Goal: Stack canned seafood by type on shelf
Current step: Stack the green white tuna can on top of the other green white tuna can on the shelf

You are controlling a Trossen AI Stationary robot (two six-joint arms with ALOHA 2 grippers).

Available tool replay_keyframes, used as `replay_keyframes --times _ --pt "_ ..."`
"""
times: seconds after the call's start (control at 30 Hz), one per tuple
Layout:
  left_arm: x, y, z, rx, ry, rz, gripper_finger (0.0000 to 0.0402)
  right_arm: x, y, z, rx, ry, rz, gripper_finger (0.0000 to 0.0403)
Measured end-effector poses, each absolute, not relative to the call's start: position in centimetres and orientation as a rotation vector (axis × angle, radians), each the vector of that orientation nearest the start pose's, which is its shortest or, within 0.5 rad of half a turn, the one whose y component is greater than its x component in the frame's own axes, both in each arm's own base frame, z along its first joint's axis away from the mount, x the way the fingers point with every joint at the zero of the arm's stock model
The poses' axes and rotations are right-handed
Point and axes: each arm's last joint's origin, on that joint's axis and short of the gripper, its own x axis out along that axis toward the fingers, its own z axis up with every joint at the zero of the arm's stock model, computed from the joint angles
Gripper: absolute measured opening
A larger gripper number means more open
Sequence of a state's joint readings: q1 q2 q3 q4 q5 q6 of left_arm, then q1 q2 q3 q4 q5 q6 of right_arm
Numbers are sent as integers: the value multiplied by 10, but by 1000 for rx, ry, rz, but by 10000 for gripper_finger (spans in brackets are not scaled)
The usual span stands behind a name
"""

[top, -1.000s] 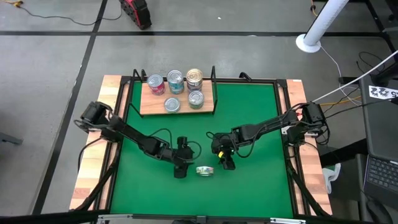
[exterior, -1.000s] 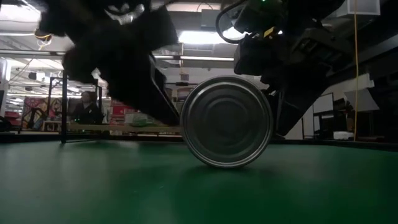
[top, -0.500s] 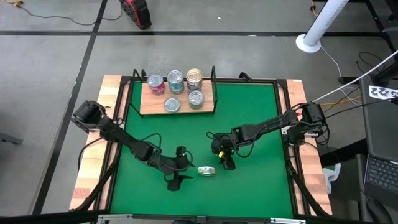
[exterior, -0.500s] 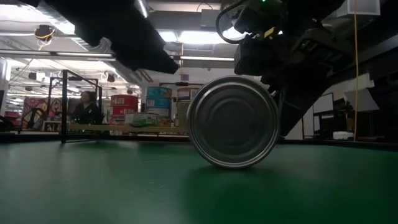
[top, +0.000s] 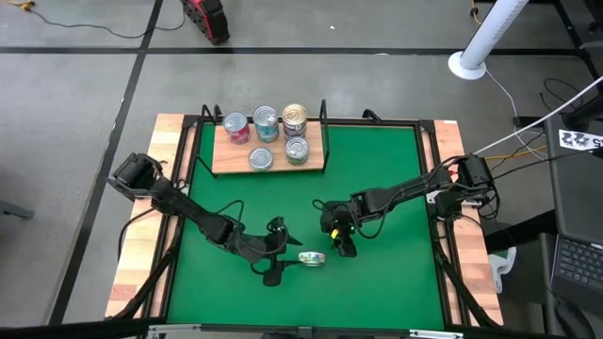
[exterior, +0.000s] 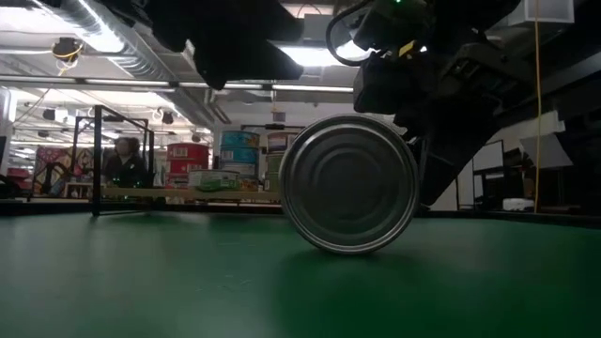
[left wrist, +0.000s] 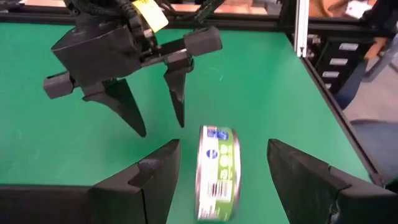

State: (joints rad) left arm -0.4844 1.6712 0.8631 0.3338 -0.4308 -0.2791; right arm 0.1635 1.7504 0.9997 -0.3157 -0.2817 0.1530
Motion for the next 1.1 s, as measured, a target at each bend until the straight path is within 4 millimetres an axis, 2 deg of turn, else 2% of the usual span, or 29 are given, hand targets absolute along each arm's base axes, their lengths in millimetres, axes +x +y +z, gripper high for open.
replay_keyframes --times 0.37,0.53,0.73,0.9,1.1 --pt "329 -159 178 -37 415 1 237 328 62 156 198 1102 320 237" --pt "332 -155 174 -47 430 18 237 328 62 156 198 1101 320 237" --pt "336 -153 159 -34 473 26 237 328 62 156 198 1101 320 237" --pt "332 -152 152 5 535 30 237 328 62 156 197 1101 319 237" --pt "332 -152 151 -1 547 16 237 328 62 156 197 1101 319 237"
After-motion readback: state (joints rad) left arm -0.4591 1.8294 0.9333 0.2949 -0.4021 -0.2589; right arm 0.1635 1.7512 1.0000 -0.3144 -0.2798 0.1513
